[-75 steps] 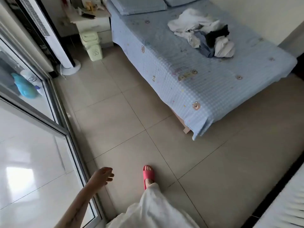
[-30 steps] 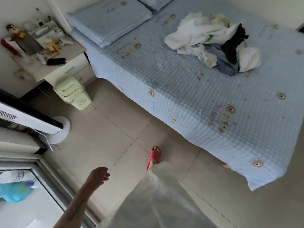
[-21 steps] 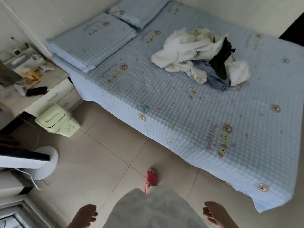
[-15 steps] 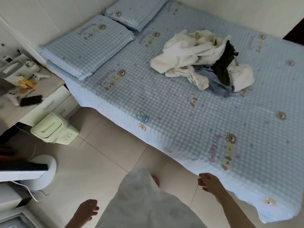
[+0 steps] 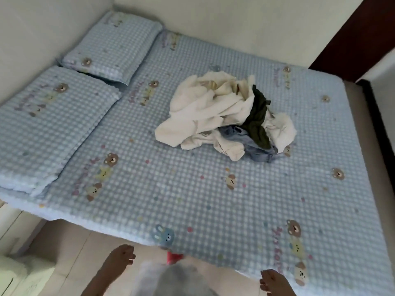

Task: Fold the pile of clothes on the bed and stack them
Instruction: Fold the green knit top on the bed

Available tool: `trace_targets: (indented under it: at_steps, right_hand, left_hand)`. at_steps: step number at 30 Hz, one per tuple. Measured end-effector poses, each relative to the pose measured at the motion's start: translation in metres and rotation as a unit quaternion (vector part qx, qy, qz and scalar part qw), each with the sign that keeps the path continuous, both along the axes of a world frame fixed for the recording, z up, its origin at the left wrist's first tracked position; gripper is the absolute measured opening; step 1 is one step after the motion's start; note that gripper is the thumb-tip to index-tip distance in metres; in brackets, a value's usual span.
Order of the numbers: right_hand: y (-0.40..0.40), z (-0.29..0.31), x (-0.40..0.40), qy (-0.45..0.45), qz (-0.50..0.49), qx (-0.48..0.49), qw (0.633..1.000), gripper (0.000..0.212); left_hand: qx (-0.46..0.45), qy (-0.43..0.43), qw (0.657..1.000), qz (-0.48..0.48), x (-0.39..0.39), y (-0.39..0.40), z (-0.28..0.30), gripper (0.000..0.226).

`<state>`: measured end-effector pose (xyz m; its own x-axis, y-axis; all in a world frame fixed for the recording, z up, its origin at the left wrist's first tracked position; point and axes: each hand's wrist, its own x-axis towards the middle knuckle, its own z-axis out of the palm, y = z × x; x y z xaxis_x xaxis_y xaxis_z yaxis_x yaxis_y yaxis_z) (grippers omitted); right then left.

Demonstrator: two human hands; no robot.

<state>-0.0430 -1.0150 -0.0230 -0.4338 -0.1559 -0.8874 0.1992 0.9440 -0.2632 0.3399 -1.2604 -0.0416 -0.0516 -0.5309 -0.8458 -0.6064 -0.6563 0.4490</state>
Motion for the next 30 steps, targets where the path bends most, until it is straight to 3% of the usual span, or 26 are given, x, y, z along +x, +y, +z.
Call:
trace_targets:
  at_steps: [5,10,14,19,24,27,30]
  right_hand:
    - [-0.081,0.003,-0.042,0.053,-0.084,-0.061,0.993,0.01]
    - [-0.164,0.006,-0.102,0.095,-0.103,-0.123,0.983,0.018]
    - [-0.247,0.001,-0.163,0.194,-0.02,-0.141,0.971,0.025]
    - [-0.375,-0.046,-0.258,0.313,0.081,-0.151,0.934,0.033]
    - [-0.461,-0.117,-0.307,0.335,0.203,-0.068,0.918,0.067]
    - [-0.466,-0.13,-0.319,0.354,0.252,-0.039,0.9,0.052]
    - [-0.438,-0.105,-0.311,0.306,0.137,-0.143,0.931,0.034]
  left_hand:
    - [-0.055,0.036,0.991,-0.118,-0.104,-0.133,-0.001,0.017]
    - [-0.068,0.096,0.978,-0.173,-0.216,-0.193,0.004,0.015]
    - [-0.057,0.135,0.971,-0.189,-0.289,-0.222,-0.004,0.014]
    - [-0.071,0.148,0.969,-0.185,-0.361,-0.253,-0.032,0.014]
    - [-0.097,0.155,0.967,-0.177,-0.407,-0.272,-0.059,0.016]
    - [-0.116,0.163,0.968,-0.151,-0.428,-0.273,-0.069,0.019]
    - [-0.125,0.166,0.969,-0.132,-0.456,-0.261,-0.073,0.018]
